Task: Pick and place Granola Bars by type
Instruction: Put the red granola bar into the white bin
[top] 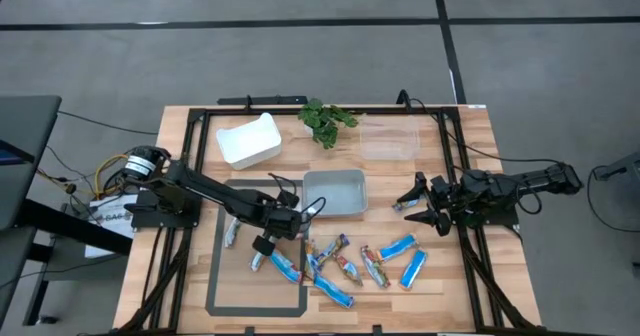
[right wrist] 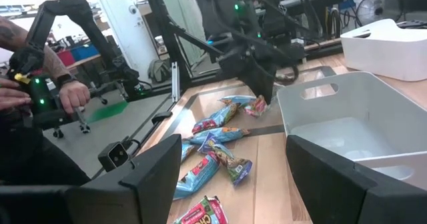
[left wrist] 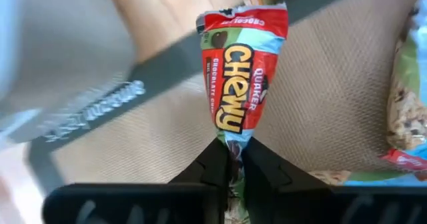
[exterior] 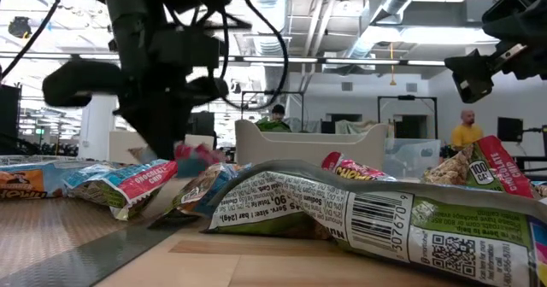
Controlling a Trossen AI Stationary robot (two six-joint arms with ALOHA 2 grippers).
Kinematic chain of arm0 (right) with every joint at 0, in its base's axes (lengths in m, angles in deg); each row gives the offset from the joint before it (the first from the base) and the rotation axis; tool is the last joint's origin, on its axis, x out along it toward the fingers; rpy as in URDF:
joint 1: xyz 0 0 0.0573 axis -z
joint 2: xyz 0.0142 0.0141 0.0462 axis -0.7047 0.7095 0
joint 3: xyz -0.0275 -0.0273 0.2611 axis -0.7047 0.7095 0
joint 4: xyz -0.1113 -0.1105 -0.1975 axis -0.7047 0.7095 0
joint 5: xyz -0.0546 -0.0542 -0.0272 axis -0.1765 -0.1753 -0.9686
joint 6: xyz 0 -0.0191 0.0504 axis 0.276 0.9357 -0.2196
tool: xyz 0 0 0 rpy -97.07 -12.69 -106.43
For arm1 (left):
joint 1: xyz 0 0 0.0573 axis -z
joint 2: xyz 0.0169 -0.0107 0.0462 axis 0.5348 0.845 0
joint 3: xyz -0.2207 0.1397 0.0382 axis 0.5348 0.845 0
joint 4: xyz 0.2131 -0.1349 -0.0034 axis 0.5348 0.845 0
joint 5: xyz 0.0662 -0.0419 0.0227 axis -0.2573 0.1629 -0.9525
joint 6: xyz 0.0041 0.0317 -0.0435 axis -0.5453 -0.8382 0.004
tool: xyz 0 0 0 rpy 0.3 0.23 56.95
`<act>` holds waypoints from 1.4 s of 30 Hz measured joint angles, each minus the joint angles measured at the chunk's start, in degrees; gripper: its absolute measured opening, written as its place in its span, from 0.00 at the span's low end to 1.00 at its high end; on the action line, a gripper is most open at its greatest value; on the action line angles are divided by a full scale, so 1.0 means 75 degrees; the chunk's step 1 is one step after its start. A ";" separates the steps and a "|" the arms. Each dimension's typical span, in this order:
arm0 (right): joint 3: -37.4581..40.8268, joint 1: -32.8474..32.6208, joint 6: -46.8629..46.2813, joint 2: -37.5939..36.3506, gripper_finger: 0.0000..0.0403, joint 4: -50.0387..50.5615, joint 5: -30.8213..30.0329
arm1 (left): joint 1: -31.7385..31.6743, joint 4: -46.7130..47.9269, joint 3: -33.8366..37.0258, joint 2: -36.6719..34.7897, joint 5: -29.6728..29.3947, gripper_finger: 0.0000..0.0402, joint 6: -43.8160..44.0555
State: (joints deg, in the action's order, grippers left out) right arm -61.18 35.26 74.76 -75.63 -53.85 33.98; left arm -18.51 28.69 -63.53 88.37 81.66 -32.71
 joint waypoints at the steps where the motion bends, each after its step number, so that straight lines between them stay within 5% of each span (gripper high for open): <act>1: 0.0003 0.0000 0.0000 0.0000 0.66 0.0000 0.0003 | -0.0001 0.0006 0.0000 -0.0107 -0.0079 0.08 0.0003; 11: 0.0002 -0.0002 0.0000 -0.0003 0.66 -0.0006 0.0000 | -0.0525 -0.0378 -0.0003 -0.1841 -0.0591 0.08 0.0901; 19: 0.0001 -0.0002 0.0000 0.0000 0.66 -0.0008 0.0000 | -0.0995 -0.2381 -0.0009 -0.3123 -0.0908 0.07 0.2258; 24: 0.0002 -0.0002 0.0000 -0.0002 0.66 -0.0009 0.0000 | -0.1008 -0.3583 -0.0009 -0.3289 -0.0910 0.07 0.2607; 32: 0.0003 -0.0002 0.0000 -0.0003 0.66 -0.0007 0.0000 | -0.1205 -0.3660 0.0047 -0.3283 -0.1091 0.07 0.2568; 42: 0.0003 0.0000 0.0000 -0.0003 0.66 -0.0007 0.0000 | -0.3224 -0.3370 0.0047 -0.3282 -0.1268 0.07 0.2113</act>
State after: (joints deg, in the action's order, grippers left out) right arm -61.16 35.26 74.76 -75.65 -53.89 33.98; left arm -42.68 3.42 -63.18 63.75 72.15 -16.86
